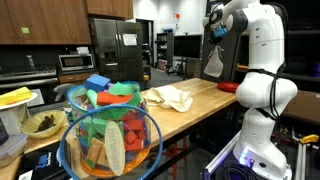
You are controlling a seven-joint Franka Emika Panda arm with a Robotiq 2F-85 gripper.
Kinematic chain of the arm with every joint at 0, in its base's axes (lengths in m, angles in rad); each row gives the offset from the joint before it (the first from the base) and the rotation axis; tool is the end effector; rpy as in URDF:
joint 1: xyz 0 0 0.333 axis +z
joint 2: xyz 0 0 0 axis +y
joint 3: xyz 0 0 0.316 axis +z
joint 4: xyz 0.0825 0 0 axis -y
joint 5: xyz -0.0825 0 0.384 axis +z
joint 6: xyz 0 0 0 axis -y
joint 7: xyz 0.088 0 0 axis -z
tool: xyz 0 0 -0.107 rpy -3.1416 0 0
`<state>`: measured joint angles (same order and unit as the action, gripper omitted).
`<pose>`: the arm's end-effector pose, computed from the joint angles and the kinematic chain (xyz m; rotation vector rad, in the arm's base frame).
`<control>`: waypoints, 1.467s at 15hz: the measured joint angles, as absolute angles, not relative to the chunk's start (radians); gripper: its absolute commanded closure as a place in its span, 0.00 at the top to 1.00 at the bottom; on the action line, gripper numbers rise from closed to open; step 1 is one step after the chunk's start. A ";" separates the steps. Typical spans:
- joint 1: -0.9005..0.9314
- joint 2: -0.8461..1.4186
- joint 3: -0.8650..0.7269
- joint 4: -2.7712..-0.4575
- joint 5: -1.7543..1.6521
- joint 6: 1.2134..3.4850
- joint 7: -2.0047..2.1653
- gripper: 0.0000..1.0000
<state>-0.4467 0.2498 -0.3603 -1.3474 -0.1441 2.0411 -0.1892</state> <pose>0.4784 -0.4621 0.6427 2.5945 -0.7343 0.4071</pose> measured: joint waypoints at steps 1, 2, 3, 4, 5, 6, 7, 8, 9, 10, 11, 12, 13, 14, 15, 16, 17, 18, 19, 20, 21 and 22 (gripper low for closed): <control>-0.447 0.250 -0.360 -1.347 -0.144 2.041 -0.189 0.05; -0.447 0.250 -0.360 -1.347 -0.144 2.041 -0.189 0.05; -0.447 0.250 -0.360 -1.347 -0.144 2.041 -0.189 0.05; -0.447 0.250 -0.360 -1.347 -0.144 2.041 -0.189 0.01; -0.447 0.250 -0.360 -1.347 -0.144 2.041 -0.189 0.01; -0.447 0.251 -0.360 -1.348 -0.144 2.042 -0.190 0.01; -0.447 0.254 -0.360 -1.348 -0.144 2.044 -0.191 0.01; -0.447 0.258 -0.359 -1.348 -0.144 2.052 -0.194 0.01; -0.447 0.262 -0.358 -1.348 -0.144 2.064 -0.200 0.01; -0.446 0.268 -0.357 -1.349 -0.144 2.083 -0.211 0.01; -0.446 0.273 -0.355 -1.351 -0.145 2.109 -0.225 0.01; -0.444 0.277 -0.352 -1.355 -0.146 2.137 -0.241 0.01; -0.443 0.287 -0.344 -1.341 -0.146 2.150 -0.260 0.01; -0.443 0.305 -0.331 -1.305 -0.145 2.151 -0.279 0.01; -0.441 0.324 -0.315 -1.265 -0.145 2.151 -0.301 0.01; -0.436 0.344 -0.297 -1.224 -0.145 2.153 -0.323 0.01; -0.429 0.364 -0.279 -1.184 -0.145 2.153 -0.344 0.01; -0.420 0.382 -0.259 -1.145 -0.145 2.153 -0.363 0.01; -0.411 0.399 -0.239 -1.108 -0.145 2.153 -0.383 0.01; -0.400 0.416 -0.219 -1.073 -0.145 2.153 -0.400 0.01; -0.389 0.432 -0.199 -1.042 -0.145 2.153 -0.419 0.01; -0.378 0.444 -0.178 -1.015 -0.144 2.153 -0.442 0.01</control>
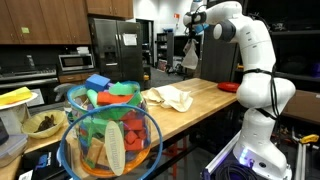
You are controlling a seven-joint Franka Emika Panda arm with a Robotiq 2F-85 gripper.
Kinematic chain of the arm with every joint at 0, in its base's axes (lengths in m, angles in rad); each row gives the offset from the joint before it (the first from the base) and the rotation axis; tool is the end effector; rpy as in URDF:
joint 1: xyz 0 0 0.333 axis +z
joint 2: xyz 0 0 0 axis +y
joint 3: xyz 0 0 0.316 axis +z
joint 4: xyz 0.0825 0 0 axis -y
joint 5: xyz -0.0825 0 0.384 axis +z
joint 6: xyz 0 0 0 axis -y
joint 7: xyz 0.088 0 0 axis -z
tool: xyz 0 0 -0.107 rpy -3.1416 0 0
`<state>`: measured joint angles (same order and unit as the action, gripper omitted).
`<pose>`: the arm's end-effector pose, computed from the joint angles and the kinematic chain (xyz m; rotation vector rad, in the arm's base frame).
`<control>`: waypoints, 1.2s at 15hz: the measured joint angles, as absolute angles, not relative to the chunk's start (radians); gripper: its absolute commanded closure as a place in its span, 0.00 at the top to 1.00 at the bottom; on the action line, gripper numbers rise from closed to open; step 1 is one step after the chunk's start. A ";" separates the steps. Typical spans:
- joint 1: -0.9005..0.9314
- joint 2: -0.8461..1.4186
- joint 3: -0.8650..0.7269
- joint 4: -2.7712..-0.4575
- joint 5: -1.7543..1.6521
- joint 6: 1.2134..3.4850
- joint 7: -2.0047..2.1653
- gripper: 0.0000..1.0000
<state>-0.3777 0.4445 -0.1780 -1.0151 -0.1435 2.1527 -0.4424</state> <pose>0.6260 -0.3496 0.6856 2.5386 -0.0421 0.6820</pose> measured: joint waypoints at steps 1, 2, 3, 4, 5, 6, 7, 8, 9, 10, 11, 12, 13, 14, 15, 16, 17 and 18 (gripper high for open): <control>-0.366 0.453 -0.156 -0.997 -0.143 2.153 -0.472 0.01; -0.355 0.457 -0.133 -0.988 -0.143 2.154 -0.502 0.01; -0.343 0.457 -0.109 -0.986 -0.138 2.156 -0.530 0.01; -0.333 0.456 -0.084 -0.985 -0.130 2.159 -0.560 0.01; -0.325 0.454 -0.059 -0.985 -0.118 2.163 -0.590 0.01; -0.320 0.452 -0.033 -0.986 -0.102 2.167 -0.627 0.01; -0.319 0.449 -0.008 -0.989 -0.082 2.168 -0.670 0.01; -0.321 0.444 0.014 -0.995 -0.058 2.168 -0.721 0.01; -0.324 0.438 0.029 -1.005 -0.035 2.168 -0.765 0.01; -0.331 0.429 0.039 -1.019 -0.016 2.168 -0.802 0.01; -0.340 0.419 0.042 -1.036 -0.003 2.168 -0.831 0.01; -0.351 0.408 0.042 -1.055 0.003 2.168 -0.848 0.01; -0.363 0.394 0.039 -1.078 0.003 2.171 -0.855 0.01; -0.375 0.379 0.033 -1.104 0.002 2.179 -0.856 0.01; -0.385 0.361 0.026 -1.135 0.000 2.191 -0.856 0.01; -0.392 0.341 0.018 -1.168 -0.001 2.208 -0.852 0.01; -0.397 0.320 0.011 -1.205 -0.002 2.229 -0.847 0.01; -0.400 0.295 0.004 -1.246 -0.003 2.251 -0.842 0.01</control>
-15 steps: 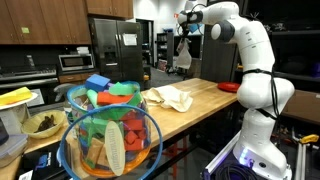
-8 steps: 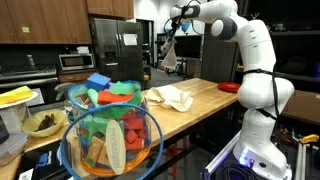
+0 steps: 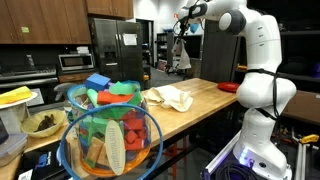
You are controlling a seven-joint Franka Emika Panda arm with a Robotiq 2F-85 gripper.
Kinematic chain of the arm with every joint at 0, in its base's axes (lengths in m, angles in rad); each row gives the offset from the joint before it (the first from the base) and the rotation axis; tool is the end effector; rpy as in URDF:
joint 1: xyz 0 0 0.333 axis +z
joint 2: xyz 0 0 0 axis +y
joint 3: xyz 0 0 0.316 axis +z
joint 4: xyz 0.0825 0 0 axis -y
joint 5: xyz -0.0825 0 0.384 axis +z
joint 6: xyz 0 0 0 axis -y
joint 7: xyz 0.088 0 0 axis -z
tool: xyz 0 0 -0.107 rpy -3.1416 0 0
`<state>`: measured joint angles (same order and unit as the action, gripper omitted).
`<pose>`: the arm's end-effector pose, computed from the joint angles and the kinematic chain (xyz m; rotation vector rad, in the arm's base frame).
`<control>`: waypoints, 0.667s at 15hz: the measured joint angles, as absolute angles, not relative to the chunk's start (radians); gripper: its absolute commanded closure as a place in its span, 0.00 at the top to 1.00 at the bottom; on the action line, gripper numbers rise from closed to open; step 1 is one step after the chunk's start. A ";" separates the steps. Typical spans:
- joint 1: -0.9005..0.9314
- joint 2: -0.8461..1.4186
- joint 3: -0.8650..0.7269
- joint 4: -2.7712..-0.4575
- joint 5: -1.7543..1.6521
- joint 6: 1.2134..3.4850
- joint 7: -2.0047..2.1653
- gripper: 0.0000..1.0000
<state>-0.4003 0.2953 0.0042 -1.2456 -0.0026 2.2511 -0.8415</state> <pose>0.6352 -0.2663 0.6815 2.5531 0.5785 0.7896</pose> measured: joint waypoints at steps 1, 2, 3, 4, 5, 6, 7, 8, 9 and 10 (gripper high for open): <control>-0.402 0.268 -0.002 -1.292 -0.005 2.271 -0.834 0.01; -0.403 0.239 -0.007 -1.341 -0.006 2.292 -0.828 0.01; -0.405 0.209 -0.012 -1.392 -0.006 2.313 -0.825 0.01; -0.408 0.179 -0.018 -1.444 -0.006 2.335 -0.822 0.01; -0.412 0.149 -0.023 -1.499 -0.005 2.360 -0.822 0.01; -0.419 0.119 -0.028 -1.555 -0.003 2.386 -0.825 0.01; -0.418 0.090 -0.048 -1.611 0.004 2.411 -0.833 0.01; -0.411 0.061 -0.076 -1.665 0.009 2.433 -0.843 0.01; -0.407 0.033 -0.104 -1.720 0.016 2.455 -0.861 0.01; -0.405 0.004 -0.134 -1.777 0.023 2.477 -0.886 0.01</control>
